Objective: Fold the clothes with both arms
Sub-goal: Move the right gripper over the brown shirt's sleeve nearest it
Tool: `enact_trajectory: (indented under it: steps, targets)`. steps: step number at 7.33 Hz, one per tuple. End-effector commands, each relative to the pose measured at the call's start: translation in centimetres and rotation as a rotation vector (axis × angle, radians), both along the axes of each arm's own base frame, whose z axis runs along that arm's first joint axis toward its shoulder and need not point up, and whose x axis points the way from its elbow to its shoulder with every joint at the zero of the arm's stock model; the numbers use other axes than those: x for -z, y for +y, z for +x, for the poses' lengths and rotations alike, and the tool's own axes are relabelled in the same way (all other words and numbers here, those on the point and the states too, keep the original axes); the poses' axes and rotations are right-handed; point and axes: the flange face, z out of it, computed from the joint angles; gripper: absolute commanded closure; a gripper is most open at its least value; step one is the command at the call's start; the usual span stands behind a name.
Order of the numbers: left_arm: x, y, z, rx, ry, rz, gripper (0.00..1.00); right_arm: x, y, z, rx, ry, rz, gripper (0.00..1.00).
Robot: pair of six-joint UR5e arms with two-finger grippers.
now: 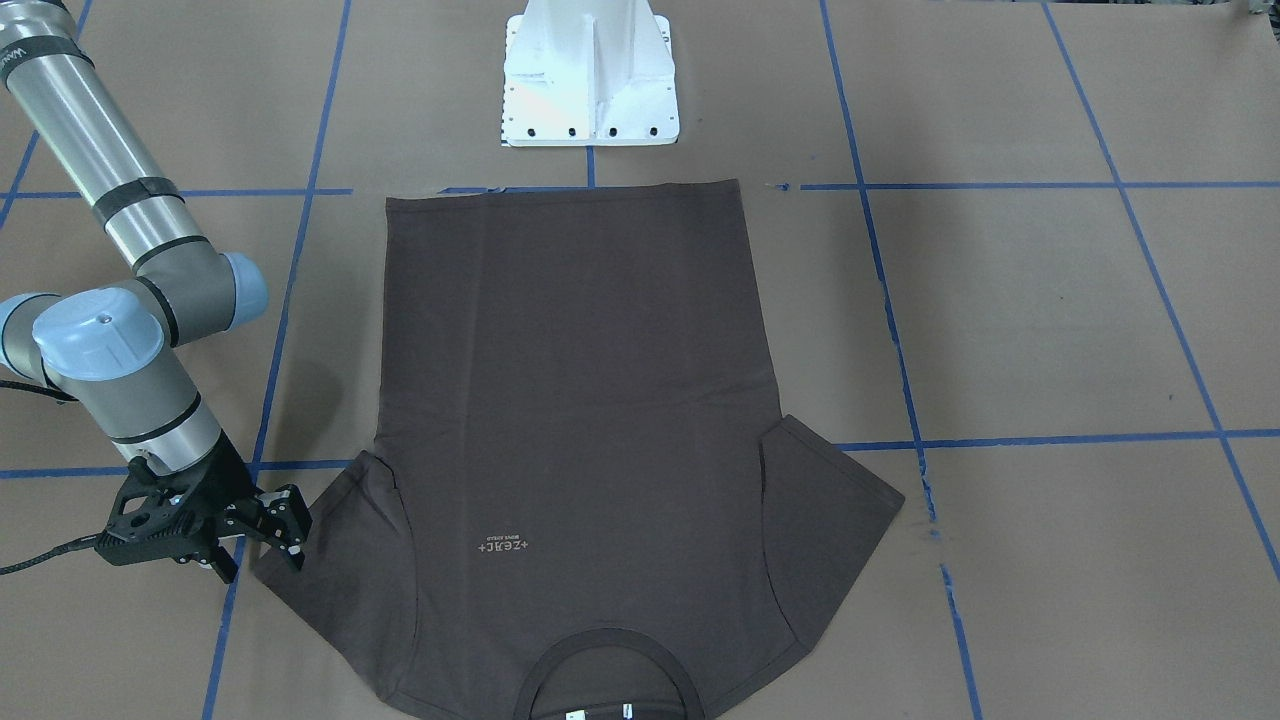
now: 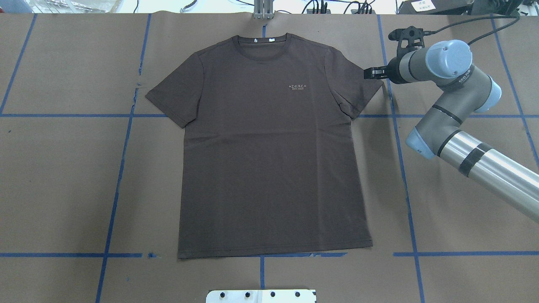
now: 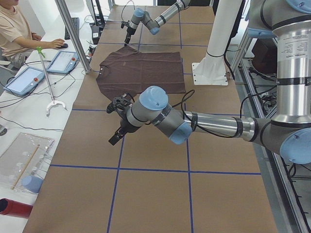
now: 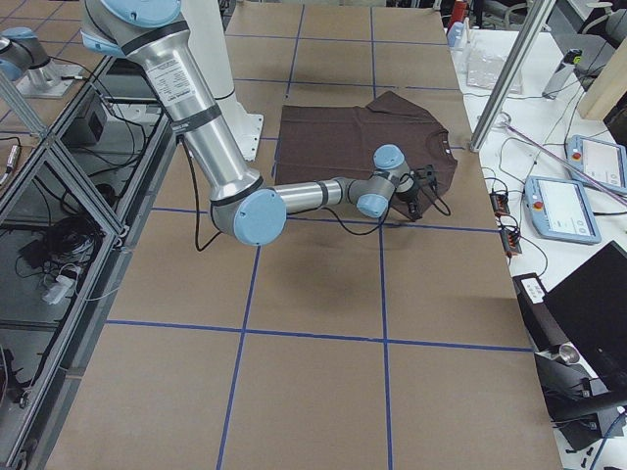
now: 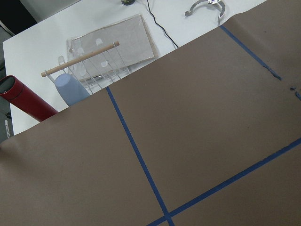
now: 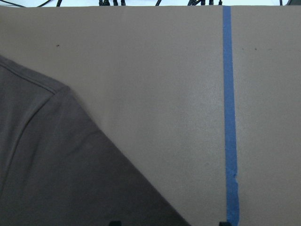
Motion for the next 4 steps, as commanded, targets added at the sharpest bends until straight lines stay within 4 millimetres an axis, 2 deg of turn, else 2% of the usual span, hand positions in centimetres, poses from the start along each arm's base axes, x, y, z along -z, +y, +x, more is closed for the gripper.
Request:
enact_trajectory:
  steps: [1, 4]
  targets:
    - [0.02, -0.01, 0.00, 0.000, 0.000, 0.000, 0.00, -0.98, -0.12, -0.21, -0.011, 0.016, -0.012, 0.26]
    - [-0.05, 0.06, -0.06, 0.001, 0.000, -0.001, 0.00, -1.09, 0.28, -0.99, -0.013, 0.023, -0.009, 0.27]
